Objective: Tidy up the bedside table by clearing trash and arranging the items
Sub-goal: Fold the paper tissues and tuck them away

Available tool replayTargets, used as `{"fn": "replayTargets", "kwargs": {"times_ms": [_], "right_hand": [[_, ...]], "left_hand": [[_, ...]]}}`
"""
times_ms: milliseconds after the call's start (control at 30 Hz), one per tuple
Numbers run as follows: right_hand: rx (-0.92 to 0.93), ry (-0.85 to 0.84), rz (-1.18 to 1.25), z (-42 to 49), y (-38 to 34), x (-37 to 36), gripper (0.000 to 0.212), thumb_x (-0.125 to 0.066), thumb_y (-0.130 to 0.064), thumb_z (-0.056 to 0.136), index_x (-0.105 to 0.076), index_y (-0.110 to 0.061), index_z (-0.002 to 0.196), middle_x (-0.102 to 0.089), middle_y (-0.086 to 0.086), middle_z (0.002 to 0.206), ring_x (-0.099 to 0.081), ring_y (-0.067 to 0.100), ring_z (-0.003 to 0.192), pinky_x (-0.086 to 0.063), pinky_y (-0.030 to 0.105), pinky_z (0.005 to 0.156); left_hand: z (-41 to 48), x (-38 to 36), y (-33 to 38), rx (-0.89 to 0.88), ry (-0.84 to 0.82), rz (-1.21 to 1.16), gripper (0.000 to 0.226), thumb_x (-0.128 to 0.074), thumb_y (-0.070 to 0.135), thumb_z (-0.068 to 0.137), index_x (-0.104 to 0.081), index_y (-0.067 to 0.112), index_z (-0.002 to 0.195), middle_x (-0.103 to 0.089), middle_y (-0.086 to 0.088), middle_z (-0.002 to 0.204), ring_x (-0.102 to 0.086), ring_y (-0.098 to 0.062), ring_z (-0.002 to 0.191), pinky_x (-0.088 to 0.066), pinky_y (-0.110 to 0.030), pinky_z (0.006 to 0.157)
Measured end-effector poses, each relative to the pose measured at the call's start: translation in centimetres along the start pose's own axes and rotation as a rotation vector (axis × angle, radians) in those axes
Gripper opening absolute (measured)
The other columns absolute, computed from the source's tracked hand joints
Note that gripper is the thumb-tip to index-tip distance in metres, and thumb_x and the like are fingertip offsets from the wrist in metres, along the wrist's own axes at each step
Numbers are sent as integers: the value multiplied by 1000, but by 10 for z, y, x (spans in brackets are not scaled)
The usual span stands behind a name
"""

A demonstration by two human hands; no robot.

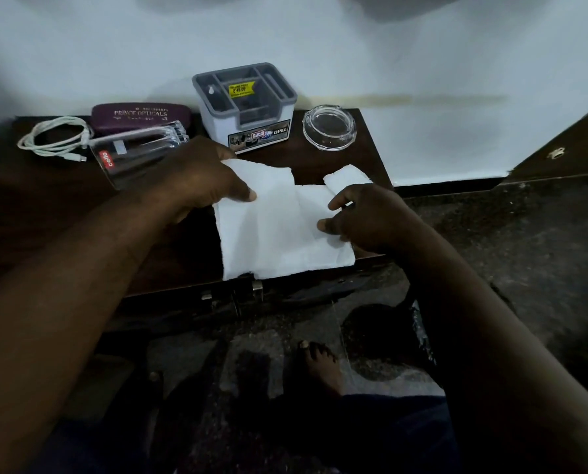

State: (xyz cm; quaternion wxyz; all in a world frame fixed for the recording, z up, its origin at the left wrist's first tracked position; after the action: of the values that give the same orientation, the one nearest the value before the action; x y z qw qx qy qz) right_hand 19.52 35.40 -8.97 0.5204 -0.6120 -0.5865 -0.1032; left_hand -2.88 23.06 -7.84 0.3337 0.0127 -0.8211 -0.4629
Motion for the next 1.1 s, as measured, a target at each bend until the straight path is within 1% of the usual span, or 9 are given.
{"fn": "replayTargets", "kwargs": {"times_ms": [167, 300, 400, 567, 667, 767, 900, 1000, 1100], "right_hand": [[-11, -8, 12, 0, -2, 0, 49, -91, -44, 75, -71, -23, 114, -73, 5, 111, -72, 28, 104, -59, 47, 97], [-22, -43, 83, 1, -2, -1, 43, -88, -39, 81, -71, -14, 111, -74, 6, 105, -73, 28, 99, -60, 48, 92], [-57, -162, 72, 0, -4, -5, 28, -72, -21, 97, -66, 1, 113, -66, 12, 90, -65, 24, 75, -55, 33, 66], [-54, -121, -30, 3, -5, 10, 4, -58, -13, 104, -58, -16, 102, -54, 3, 84, -46, 9, 64, -43, 18, 55], [-22, -135, 4, 7, -6, 6, 7, -58, -13, 104, -61, -18, 109, -57, 5, 98, -49, 7, 70, -48, 17, 65], [-39, -118, 68, 6, -4, 3, 6, -65, -13, 100, -60, -15, 103, -63, 11, 97, -59, 22, 78, -57, 40, 84], [-55, -61, 202, 3, 3, -2, 38, -82, -20, 86, -61, -17, 118, -66, 10, 99, -59, 24, 73, -51, 34, 63], [-70, 7, 172, 2, 5, -1, 54, -89, -26, 77, -66, -22, 125, -68, 10, 123, -68, 33, 108, -60, 48, 93], [-48, 27, 110, -2, 1, 3, 47, -88, -26, 80, -69, -17, 123, -69, 11, 125, -67, 33, 117, -57, 49, 101]], "left_hand": [[-5, -5, 14, -45, -102, -132, 36, -89, 8, 71, -79, 18, 104, -79, 9, 85, -73, -2, 72, -53, -11, 59], [-10, -11, 23, -42, -132, -365, 30, -83, -1, 73, -79, 7, 102, -81, -4, 95, -77, -21, 93, -58, -37, 94], [-10, -28, 24, -34, -175, -459, 35, -81, -2, 72, -77, 1, 107, -79, -11, 103, -76, -30, 100, -54, -50, 101], [-4, -54, 6, 64, -143, -401, 38, -88, 9, 71, -76, 3, 107, -79, -14, 98, -75, -40, 97, -59, -44, 77], [1, -51, 4, 40, -39, -248, 29, -88, 13, 75, -74, 7, 101, -76, -6, 91, -74, -21, 78, -59, -25, 64], [9, -45, 2, -8, 53, -156, 27, -89, 16, 75, -74, 14, 97, -74, 2, 91, -70, -12, 79, -56, -24, 68], [13, -43, 0, -75, 126, -80, 36, -91, 28, 73, -74, 21, 104, -71, 5, 98, -67, -14, 89, -54, -28, 78], [14, -37, 6, -122, 193, -48, 47, -90, 32, 72, -69, 23, 114, -66, 4, 109, -61, -14, 96, -48, -28, 80], [15, -32, 4, -89, 200, -85, 56, -89, 24, 74, -63, 22, 123, -64, 1, 107, -61, -14, 91, -49, -27, 74]]}}
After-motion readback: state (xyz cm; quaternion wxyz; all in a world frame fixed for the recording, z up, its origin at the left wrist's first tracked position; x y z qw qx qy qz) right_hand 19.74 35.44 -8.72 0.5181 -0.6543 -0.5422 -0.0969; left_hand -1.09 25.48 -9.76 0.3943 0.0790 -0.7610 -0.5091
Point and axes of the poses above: each hand's wrist, its own z-axis towards the middle knuckle, its own x-axis out of the back of the hand, y = z × x, the point moved 10 cm from there along z, towards the middle knuckle
